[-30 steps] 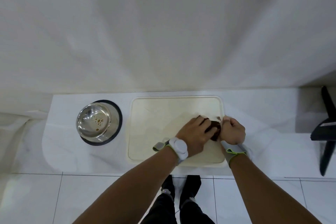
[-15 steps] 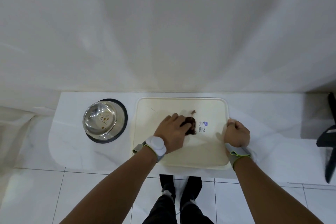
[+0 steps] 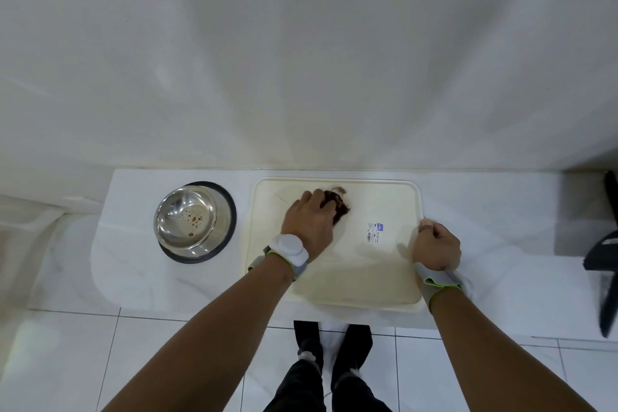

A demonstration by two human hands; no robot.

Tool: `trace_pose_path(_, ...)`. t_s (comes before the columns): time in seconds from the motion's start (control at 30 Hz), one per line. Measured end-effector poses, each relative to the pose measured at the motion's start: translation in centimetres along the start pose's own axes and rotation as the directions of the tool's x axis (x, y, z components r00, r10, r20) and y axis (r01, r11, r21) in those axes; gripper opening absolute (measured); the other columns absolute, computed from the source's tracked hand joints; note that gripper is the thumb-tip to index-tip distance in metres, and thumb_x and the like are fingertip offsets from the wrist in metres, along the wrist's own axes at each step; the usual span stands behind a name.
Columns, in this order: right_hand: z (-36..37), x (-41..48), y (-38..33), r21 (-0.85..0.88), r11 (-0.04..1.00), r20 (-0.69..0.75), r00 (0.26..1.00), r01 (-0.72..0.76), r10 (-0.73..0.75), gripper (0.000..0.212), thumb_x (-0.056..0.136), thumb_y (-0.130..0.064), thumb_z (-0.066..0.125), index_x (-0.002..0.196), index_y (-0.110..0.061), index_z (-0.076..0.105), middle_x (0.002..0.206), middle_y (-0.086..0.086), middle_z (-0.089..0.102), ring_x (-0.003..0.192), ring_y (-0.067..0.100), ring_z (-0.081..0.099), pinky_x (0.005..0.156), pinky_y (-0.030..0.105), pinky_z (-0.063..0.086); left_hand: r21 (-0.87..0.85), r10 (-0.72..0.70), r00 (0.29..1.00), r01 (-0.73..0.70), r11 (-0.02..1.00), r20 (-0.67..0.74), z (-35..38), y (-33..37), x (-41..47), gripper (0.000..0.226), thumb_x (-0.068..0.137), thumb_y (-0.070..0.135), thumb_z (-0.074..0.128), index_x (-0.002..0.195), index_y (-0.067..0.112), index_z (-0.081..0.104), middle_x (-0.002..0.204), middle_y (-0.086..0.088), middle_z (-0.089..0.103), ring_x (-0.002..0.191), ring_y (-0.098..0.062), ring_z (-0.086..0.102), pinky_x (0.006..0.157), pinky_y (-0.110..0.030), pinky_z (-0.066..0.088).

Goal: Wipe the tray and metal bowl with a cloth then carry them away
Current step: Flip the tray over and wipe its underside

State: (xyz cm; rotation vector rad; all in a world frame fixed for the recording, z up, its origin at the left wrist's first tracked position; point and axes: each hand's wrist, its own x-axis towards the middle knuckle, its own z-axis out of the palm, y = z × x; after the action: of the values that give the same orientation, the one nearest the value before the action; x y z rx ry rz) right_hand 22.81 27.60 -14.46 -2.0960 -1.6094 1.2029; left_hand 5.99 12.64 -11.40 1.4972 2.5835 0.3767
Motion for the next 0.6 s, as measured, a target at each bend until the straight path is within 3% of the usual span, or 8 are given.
trace_pose_path(0.07, 0.0, 0.0, -0.1, 0.002, 1.0, 0.002, 1.0, -0.004, 0.004, 0.028, 0.09, -0.029, 0.05, 0.105, -0.018, 0.072, 0.1, 0.013, 0.072, 0.095, 0.036, 0.063, 0.086, 0.036, 0.049, -0.034, 0.02, 0.999, -0.019, 0.999, 0.029, 0.9, 1.9, 0.1, 0.011, 0.07, 0.006, 0.068, 0.08, 0.005, 0.066, 0.082, -0.013, 0.057, 0.068, -0.032, 0.051, 0.052, -0.037, 0.048)
trace_pose_path(0.2, 0.0, 0.0, -0.1, -0.013, 1.0, -0.003, 1.0, -0.004, 0.004, 0.029, 0.09, -0.029, 0.051, 0.105, -0.017, 0.072, 0.101, 0.014, 0.072, 0.095, 0.037, 0.062, 0.086, 0.037, 0.05, -0.071, 0.305, 0.944, -0.298, 0.952, 0.128, 1.6, 4.4, -2.9, 0.03, 0.064, 0.01, 0.07, 0.094, 0.007, 0.069, 0.088, -0.012, 0.059, 0.074, -0.03, 0.051, 0.059, -0.034, 0.046)
trace_pose_path(0.27, 0.1, 0.0, 0.0, -0.011, 1.0, -0.006, 1.0, -0.001, 0.001, 0.029, 0.09, -0.029, 0.05, 0.105, -0.017, 0.072, 0.1, 0.014, 0.072, 0.094, 0.037, 0.062, 0.086, 0.038, 0.05, -0.071, 0.327, 0.937, -0.321, 0.945, 0.126, 1.0, 2.8, -4.8, 0.034, 0.065, 0.01, 0.068, 0.099, 0.008, 0.07, 0.089, -0.013, 0.06, 0.075, -0.03, 0.052, 0.061, -0.033, 0.046)
trace_pose_path(0.47, 0.3, -0.1, 0.1, 0.001, 1.0, -0.019, 1.0, 0.023, -0.023, 0.028, 0.089, -0.028, 0.05, 0.101, -0.017, 0.073, 0.099, 0.013, 0.073, 0.093, 0.037, 0.063, 0.084, 0.036, 0.049, -0.014, 0.039, 0.996, -0.04, 0.999, -0.078, -0.9, -5.2, -4.5, 0.033, 0.084, 0.015, 0.044, 0.097, 0.003, 0.072, 0.085, -0.02, 0.062, 0.069, -0.035, 0.056, 0.058, -0.04, 0.052)
trace_pose_path(0.6, 0.4, -0.1, 0.0, -0.006, 1.0, -0.043, 0.999, 0.018, -0.018, 0.027, 0.089, -0.025, 0.05, 0.097, -0.015, 0.074, 0.095, 0.016, 0.073, 0.089, 0.038, 0.063, 0.08, 0.037, 0.05, 0.082, -0.281, 0.953, 0.291, 0.953, -0.116, -2.5, -9.6, -2.3, 0.022, 0.081, 0.001, 0.06, 0.101, 0.001, 0.068, 0.088, -0.02, 0.057, 0.075, -0.036, 0.052, 0.06, -0.047, 0.051)
